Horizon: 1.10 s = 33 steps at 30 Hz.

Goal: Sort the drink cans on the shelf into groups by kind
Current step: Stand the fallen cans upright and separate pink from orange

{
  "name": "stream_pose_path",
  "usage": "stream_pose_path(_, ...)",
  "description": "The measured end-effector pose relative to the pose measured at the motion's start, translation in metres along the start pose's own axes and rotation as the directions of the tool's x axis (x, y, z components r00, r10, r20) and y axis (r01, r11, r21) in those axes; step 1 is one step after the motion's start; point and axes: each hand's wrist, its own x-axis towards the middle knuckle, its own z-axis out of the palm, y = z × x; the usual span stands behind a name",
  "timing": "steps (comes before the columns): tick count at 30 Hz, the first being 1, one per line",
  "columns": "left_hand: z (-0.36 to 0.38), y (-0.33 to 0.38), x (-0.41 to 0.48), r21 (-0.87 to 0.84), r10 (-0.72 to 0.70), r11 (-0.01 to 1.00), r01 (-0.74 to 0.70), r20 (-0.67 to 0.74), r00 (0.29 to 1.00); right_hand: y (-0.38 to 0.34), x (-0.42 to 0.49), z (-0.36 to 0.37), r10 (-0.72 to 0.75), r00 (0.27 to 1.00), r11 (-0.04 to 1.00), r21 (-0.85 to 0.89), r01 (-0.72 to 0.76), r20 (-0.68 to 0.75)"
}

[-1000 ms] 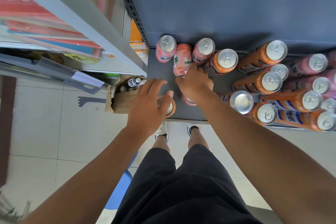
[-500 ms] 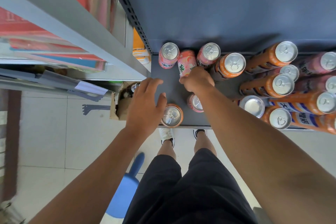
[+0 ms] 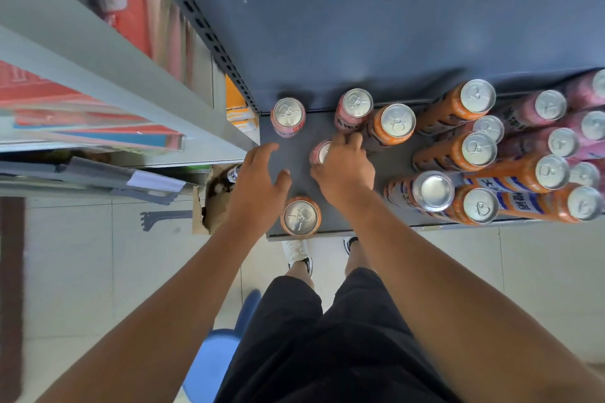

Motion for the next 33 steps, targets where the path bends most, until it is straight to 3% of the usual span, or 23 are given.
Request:
stream_pose_path(4,0.003,0.001,0.019,-0.037,-0.073,0.997,0.074,0.014,0.997,0.003,0.002,0.002,-0.078,0.997,0.997,0.016,0.078,-0.008)
stream_pose_path(10,0.016,-0.002,0.05,-0.11,-0.216,0.969,0.219,0.045,0.975,0.019,0.013,0.0,-0.043,0.992,0.997,0.062,0.035,0.119)
stream_pose_path(15,0.026,-0.012,0.074,-0.166,-0.176,0.97,0.179,0.03,0.984,0.029,0.023,0.001,0.031,0.982,0.996,0.079,-0.046,0.189)
stream_pose_path(23,0.033,-0.012,0.102,-0.25,-0.067,0.966,0.062,-0.014,0.998,0.032,0.032,0.006,-0.052,0.977,0.956,0.294,-0.012,0.207)
stream_pose_path(33,0.029,-0.014,0.097,-0.363,-0.178,0.915,0.177,0.03,0.984,0.028,0.018,-0.005,-0.035,0.988,0.882,0.469,-0.04,0.151)
